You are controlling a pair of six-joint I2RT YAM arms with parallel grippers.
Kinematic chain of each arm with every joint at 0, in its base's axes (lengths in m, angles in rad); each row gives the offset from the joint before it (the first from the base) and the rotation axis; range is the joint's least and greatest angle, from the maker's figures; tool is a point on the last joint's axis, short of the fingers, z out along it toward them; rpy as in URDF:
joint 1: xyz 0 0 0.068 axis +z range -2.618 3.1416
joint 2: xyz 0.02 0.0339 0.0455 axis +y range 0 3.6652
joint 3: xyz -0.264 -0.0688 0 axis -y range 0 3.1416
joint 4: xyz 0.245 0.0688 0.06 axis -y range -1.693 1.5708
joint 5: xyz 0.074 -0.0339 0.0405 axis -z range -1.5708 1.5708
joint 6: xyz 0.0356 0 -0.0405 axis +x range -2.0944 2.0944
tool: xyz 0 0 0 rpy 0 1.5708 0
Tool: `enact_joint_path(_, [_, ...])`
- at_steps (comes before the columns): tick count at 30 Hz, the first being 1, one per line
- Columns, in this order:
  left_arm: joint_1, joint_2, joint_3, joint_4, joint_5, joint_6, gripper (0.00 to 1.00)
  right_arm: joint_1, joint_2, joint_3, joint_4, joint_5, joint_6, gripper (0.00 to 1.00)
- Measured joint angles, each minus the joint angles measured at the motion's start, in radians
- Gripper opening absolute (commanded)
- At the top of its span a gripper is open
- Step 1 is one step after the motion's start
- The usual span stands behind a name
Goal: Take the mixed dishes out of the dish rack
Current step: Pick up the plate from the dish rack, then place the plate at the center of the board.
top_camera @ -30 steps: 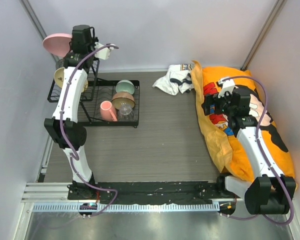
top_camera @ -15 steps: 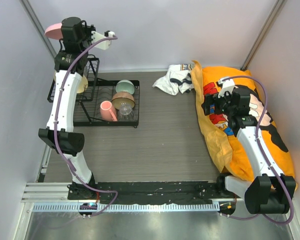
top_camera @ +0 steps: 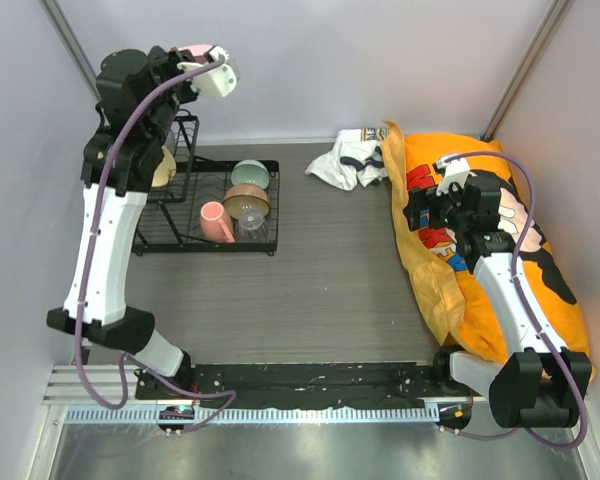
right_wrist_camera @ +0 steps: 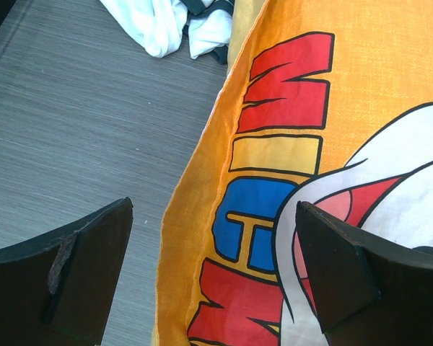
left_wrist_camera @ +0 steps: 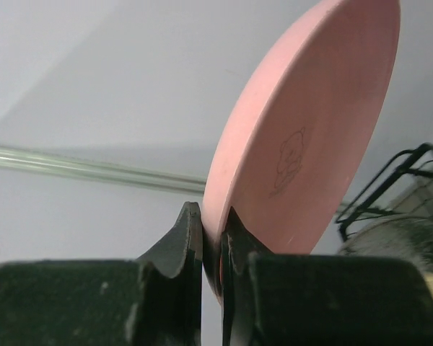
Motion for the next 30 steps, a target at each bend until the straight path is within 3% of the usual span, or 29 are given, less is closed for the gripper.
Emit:
enact_joint_path(8, [-0.155,-0.132,-0.137,-0.11,0.043,-0.385,0.0,-0.008,0.0,0.0,0.0,0.0,0.001,1.0])
enact_joint_path(14, [-0.165,-0.135,-0.29,-0.141,0.149,-0.685,0.0,-0.019,0.0,0.0,0.0,-0.004,0.005,1.0])
enact_joint_path(19, [-0.165,-0.118,-0.388,-0.095,0.255,-0.925,0.0,-0.025,-0.007,0.0,0.001,-0.01,0.009,1.0])
enact_joint_path(30, [-0.165,0.066,-0.46,0.105,0.47,-1.268,0.0,-0.028,-0.148,-0.034,0.052,-0.089,0.026,1.0])
